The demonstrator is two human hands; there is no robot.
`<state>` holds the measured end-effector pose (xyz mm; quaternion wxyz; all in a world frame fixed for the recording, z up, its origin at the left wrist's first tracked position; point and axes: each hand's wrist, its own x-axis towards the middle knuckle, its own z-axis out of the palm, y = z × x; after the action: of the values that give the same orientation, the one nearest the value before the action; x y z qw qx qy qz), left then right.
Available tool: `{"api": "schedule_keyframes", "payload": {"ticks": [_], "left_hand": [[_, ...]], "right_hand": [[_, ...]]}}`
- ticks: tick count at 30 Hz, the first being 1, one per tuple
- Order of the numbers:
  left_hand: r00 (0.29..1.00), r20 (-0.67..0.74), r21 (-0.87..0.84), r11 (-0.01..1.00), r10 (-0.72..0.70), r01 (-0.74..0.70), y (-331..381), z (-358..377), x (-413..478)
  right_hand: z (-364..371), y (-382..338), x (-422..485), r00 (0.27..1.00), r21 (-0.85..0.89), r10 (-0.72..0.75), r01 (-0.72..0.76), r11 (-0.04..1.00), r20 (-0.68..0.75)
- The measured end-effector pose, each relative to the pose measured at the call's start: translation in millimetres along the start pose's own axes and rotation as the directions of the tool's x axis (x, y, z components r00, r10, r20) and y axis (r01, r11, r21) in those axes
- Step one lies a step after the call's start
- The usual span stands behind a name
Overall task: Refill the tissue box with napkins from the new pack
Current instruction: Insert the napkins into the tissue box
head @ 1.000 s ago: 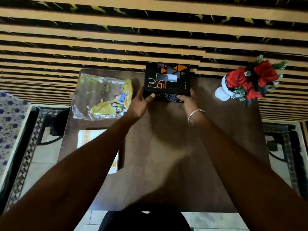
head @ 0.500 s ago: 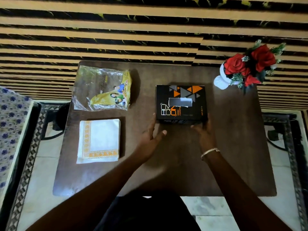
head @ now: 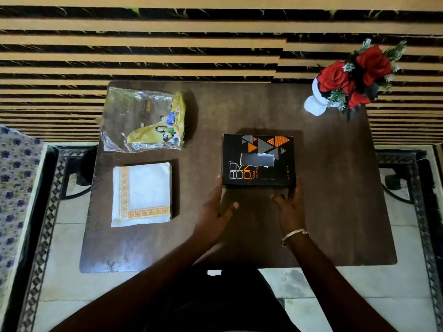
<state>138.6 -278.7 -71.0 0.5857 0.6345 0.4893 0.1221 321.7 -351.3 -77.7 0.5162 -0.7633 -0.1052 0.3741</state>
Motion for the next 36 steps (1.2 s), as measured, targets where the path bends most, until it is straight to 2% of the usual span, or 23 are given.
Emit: {"api": "schedule_keyframes", "payload": {"ticks": [4, 6, 8, 10, 12, 14, 15, 18, 21, 24, 27, 29, 30, 31, 32, 34, 36], "left_hand": [[1.000, 0.017, 0.012, 1.000, -0.024, 0.024, 5.2, -6.4, 1.5], [0.999, -0.033, 0.059, 0.997, -0.037, 0.039, 7.4, -15.2, 3.4], [0.991, -0.130, 0.131, 0.991, 0.016, 0.001, 2.2, -26.6, 10.1], [0.986, -0.163, 0.196, 0.981, 0.040, -0.008, -3.4, -36.8, 19.2], [0.987, -0.147, 0.275, 0.961, 0.070, -0.027, -2.7, -44.3, 28.0], [0.983, -0.109, 0.320, 0.941, 0.148, -0.106, 1.5, -48.9, 36.8], [0.978, -0.083, 0.334, 0.930, 0.193, -0.155, 3.8, -50.2, 40.5], [0.958, -0.005, 0.371, 0.890, 0.287, -0.265, 12.2, -53.0, 50.0], [0.960, 0.041, 0.397, 0.877, 0.276, -0.270, 10.5, -54.2, 58.9], [0.973, 0.075, 0.431, 0.873, 0.220, -0.231, 0.7, -54.6, 64.8], [0.985, -0.007, 0.391, 0.907, 0.172, -0.156, -3.6, -47.1, 61.9], [0.981, -0.123, 0.279, 0.954, 0.151, -0.112, -3.0, -40.8, 55.0], [0.977, -0.199, 0.173, 0.984, 0.082, -0.047, -5.0, -37.9, 52.1], [0.965, -0.257, 0.008, 0.999, -0.047, 0.051, -8.0, -36.1, 50.9], [0.942, -0.273, -0.197, 0.970, -0.195, 0.144, -12.8, -35.5, 51.7], [0.864, -0.217, -0.479, 0.821, -0.454, 0.311, -25.1, -38.4, 56.8], [0.790, -0.159, -0.533, 0.725, -0.592, 0.437, -31.6, -44.4, 59.4]], "right_hand": [[-2.5, -6.0, -2.1, 1.000, -0.135, -0.023, 0.022, 0.991, -0.007], [-4.0, -16.4, -2.4, 0.990, -0.278, -0.125, 0.103, 0.955, -0.062], [-2.4, -33.8, -1.1, 0.929, -0.473, -0.370, 0.325, 0.819, -0.003], [4.9, -54.9, 6.3, 0.835, -0.631, -0.520, 0.502, 0.592, 0.177], [19.4, -79.0, 18.0, 0.785, -0.715, -0.465, 0.593, 0.372, 0.409], [36.2, -96.7, 32.8, 0.728, -0.724, -0.320, 0.672, 0.158, 0.606], [44.1, -101.2, 41.4, 0.703, -0.708, -0.247, 0.701, 0.081, 0.667], [65.3, -103.2, 62.8, 0.663, -0.668, -0.088, 0.742, -0.057, 0.743], [78.3, -102.1, 72.0, 0.662, -0.658, 0.021, 0.748, -0.087, 0.749], [82.1, -102.6, 72.2, 0.664, -0.659, 0.016, 0.745, -0.097, 0.748], [81.9, -101.9, 70.9, 0.657, -0.653, -0.006, 0.748, -0.123, 0.754], [81.2, -101.0, 70.6, 0.658, -0.652, -0.003, 0.746, -0.135, 0.753], [80.9, -100.2, 70.2, 0.657, -0.650, -0.002, 0.746, -0.142, 0.754], [80.3, -99.3, 69.8, 0.655, -0.648, -0.002, 0.747, -0.147, 0.755], [80.0, -98.2, 69.6, 0.654, -0.647, -0.005, 0.747, -0.152, 0.756], [79.0, -96.4, 69.6, 0.651, -0.645, -0.004, 0.750, -0.147, 0.759], [78.7, -96.5, 69.9, 0.646, -0.642, 0.014, 0.761, -0.094, 0.763]]}}
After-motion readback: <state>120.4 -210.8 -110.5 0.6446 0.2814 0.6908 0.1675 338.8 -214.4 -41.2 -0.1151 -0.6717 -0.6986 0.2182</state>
